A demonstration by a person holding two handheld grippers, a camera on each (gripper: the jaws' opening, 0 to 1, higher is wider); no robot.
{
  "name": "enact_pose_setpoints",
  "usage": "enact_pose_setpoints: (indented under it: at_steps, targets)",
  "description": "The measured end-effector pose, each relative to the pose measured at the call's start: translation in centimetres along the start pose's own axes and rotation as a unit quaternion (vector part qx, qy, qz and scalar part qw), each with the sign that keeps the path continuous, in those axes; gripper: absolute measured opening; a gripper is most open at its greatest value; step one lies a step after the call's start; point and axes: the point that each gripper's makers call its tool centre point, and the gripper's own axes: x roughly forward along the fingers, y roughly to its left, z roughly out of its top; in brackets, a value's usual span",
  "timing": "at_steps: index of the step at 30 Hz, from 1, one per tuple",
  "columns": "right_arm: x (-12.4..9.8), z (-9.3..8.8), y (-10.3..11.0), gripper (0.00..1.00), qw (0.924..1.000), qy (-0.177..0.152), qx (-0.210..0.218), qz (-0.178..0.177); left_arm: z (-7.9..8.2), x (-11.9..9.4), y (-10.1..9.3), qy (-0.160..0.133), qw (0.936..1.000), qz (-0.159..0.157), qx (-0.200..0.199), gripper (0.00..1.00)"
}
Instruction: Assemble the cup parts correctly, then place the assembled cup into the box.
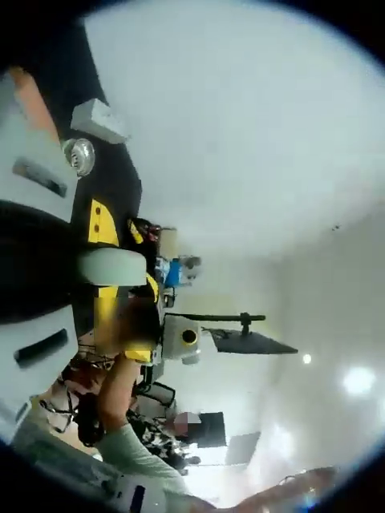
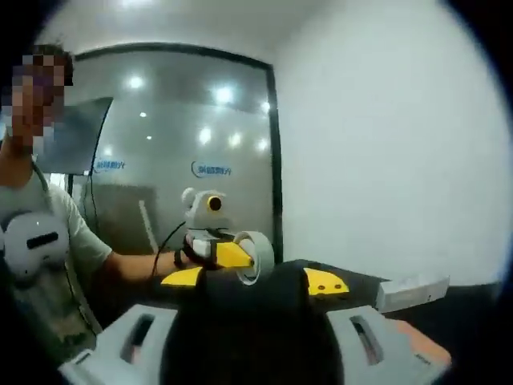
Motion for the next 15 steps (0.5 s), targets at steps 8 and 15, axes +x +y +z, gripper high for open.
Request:
enact_pose_setpoints:
  at_steps: [8,15]
  targets:
    - [-0.1,-0.5,0.7,0.52,0.9862,0.033,0.152,0.056,-0.2,-0.1,-1.5,0.026,0.9842,-0.01,0.175,0.11]
    - [0.5,0.1,1.1,0.58,0.9552,0.035,0.275,0.104,-0.2,0.4,-2.8,0.058,0.9545,0.013,0.292,0.11]
